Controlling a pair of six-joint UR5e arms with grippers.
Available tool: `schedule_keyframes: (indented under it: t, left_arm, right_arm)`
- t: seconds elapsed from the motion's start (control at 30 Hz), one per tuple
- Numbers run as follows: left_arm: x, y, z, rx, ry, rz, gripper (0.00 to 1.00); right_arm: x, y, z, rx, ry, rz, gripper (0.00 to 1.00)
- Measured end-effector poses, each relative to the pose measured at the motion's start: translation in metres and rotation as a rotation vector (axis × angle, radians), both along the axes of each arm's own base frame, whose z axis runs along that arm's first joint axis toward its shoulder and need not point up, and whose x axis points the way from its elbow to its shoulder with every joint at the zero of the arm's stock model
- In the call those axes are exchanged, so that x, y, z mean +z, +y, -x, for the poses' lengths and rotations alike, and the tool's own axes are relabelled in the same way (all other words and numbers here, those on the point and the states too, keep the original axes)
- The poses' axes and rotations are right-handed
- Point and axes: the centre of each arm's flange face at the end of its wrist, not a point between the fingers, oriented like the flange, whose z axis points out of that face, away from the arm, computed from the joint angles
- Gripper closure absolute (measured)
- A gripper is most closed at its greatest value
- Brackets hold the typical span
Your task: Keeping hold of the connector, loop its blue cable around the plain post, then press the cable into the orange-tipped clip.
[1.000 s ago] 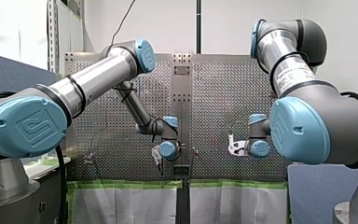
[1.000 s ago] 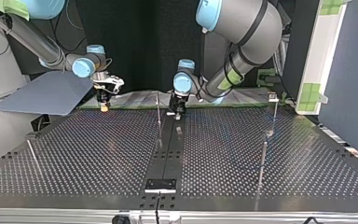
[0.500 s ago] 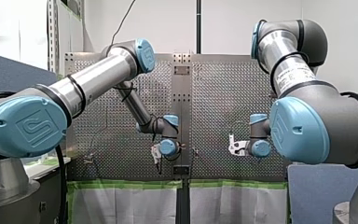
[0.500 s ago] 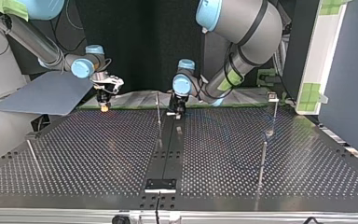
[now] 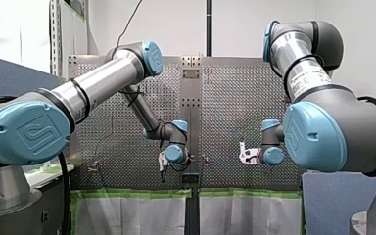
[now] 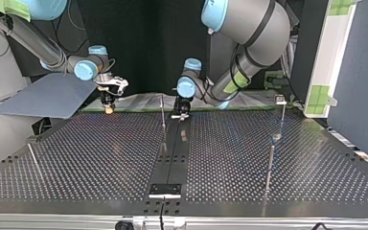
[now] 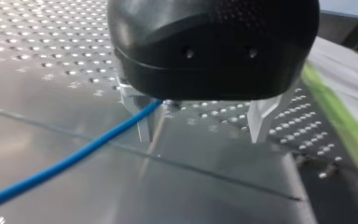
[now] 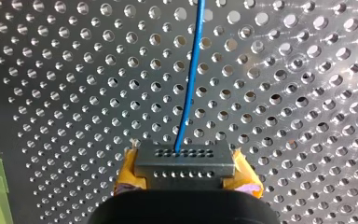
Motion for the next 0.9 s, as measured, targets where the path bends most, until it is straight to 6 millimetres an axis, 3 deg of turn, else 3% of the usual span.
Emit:
schedule_keyframes:
  t: [0.2, 0.5, 0.67, 0.9]
  left_arm:
    - [-0.001, -0.009, 0.019, -0.052, 0.017, -0.051, 0.0]
    - [0.021, -0.029, 0.05, -0.148, -0.038, -0.036, 0.0]
    - [0.012, -0.033, 0.072, -0.171, -0.046, -0.043, 0.0]
    - [-0.009, -0.023, 0.1, -0.177, 0.002, -0.075, 0.0]
  right_arm:
    - [-0.001, 0.001, 0.0, 0.0, 0.001, -0.004, 1.0]
    - [-0.001, 0.001, 0.0, 0.0, 0.002, -0.006, 1.0]
    - [-0.002, 0.002, 0.0, 0.001, 0.003, -0.014, 1.0]
    - [-0.003, 0.004, -0.001, 0.002, 0.008, -0.028, 1.0]
